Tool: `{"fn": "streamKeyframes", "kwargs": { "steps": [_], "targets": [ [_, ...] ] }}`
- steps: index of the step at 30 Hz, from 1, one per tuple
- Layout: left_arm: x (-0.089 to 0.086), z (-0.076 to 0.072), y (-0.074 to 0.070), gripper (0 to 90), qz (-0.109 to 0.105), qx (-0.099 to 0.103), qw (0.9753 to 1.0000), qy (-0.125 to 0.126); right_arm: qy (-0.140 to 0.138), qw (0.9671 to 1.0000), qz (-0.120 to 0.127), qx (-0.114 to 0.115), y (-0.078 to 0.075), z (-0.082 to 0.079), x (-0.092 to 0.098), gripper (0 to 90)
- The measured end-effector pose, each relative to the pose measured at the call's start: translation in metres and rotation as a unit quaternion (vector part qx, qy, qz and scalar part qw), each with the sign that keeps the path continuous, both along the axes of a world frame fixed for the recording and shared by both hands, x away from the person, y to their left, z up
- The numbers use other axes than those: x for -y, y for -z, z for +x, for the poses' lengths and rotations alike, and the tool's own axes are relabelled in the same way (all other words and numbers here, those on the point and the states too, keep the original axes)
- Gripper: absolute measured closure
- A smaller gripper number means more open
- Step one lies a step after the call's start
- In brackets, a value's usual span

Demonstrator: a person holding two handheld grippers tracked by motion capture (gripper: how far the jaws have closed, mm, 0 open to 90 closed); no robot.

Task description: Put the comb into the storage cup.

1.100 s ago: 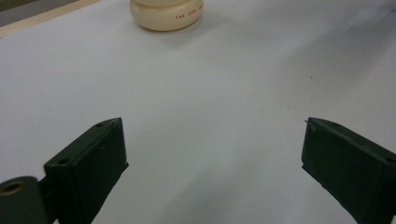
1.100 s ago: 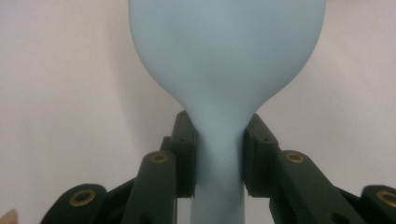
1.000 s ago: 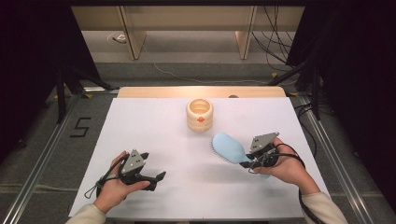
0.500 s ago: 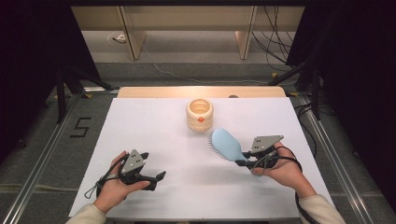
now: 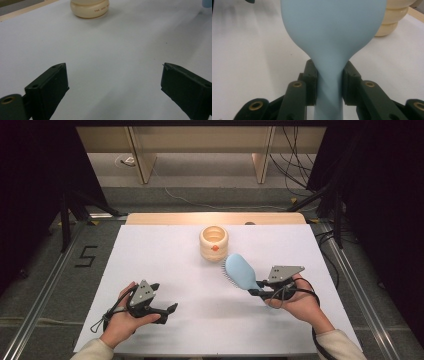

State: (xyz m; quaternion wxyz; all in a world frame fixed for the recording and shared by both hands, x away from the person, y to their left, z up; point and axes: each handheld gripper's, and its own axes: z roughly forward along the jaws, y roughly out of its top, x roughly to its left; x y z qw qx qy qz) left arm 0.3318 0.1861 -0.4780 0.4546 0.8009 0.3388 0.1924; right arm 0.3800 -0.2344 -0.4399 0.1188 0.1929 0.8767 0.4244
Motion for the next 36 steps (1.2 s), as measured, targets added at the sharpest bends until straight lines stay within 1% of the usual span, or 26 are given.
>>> {"fn": "streamKeyframes", "kwargs": {
  "steps": [2, 5, 12, 15, 17, 22, 24, 29, 32, 33, 34, 36],
  "targets": [
    [0.000, 0.000, 0.000, 6.8, 0.000, 0.000, 1.0000, 0.000, 0.002, 1.0000, 0.008, 0.001, 0.000, 0.000, -0.001, 70.4],
    [0.000, 0.000, 0.000, 6.8, 0.000, 0.000, 1.0000, 0.000, 0.004, 0.9999, 0.014, 0.002, 0.001, 0.000, -0.002, 70.3],
    [0.000, 0.000, 0.000, 6.9, 0.000, 0.000, 1.0000, 0.000, 0.007, 0.9998, 0.017, 0.004, 0.002, -0.001, -0.004, 70.3],
    [0.000, 0.000, 0.000, 6.9, 0.000, 0.000, 1.0000, 0.000, 0.011, 0.9996, 0.024, 0.009, 0.002, -0.001, -0.005, 70.4],
    [0.000, 0.000, 0.000, 6.9, 0.000, 0.000, 1.0000, 0.000, 0.020, 0.9992, 0.031, 0.019, 0.002, -0.001, -0.006, 70.4],
    [0.000, 0.000, 0.000, 6.9, -0.001, 0.000, 1.0000, 0.000, 0.037, 0.9973, 0.060, 0.019, 0.003, -0.001, -0.007, 70.4],
    [0.000, 0.000, 0.000, 6.9, -0.001, 0.000, 1.0000, -0.001, 0.045, 0.9963, 0.070, 0.024, 0.004, -0.001, -0.008, 70.4],
    [0.000, 0.000, 0.000, 7.0, -0.002, 0.000, 1.0000, -0.001, 0.056, 0.9922, 0.108, 0.023, 0.003, -0.001, -0.010, 70.4],
    [0.000, 0.000, 0.000, 7.0, -0.002, 0.000, 1.0000, -0.001, 0.061, 0.9906, 0.121, 0.024, 0.003, -0.001, -0.010, 70.3],
    [0.000, 0.000, 0.000, 7.1, -0.002, 0.000, 1.0000, -0.001, 0.061, 0.9896, 0.128, 0.022, 0.003, -0.001, -0.010, 70.4],
    [0.000, 0.000, 0.000, 7.1, -0.002, 0.000, 1.0000, -0.001, 0.061, 0.9896, 0.128, 0.022, 0.003, -0.001, -0.010, 70.4],
    [0.001, 0.000, 0.000, 7.1, -0.003, 0.000, 1.0000, -0.002, 0.065, 0.9884, 0.136, 0.023, 0.003, -0.001, -0.011, 70.4]
  ]
}}
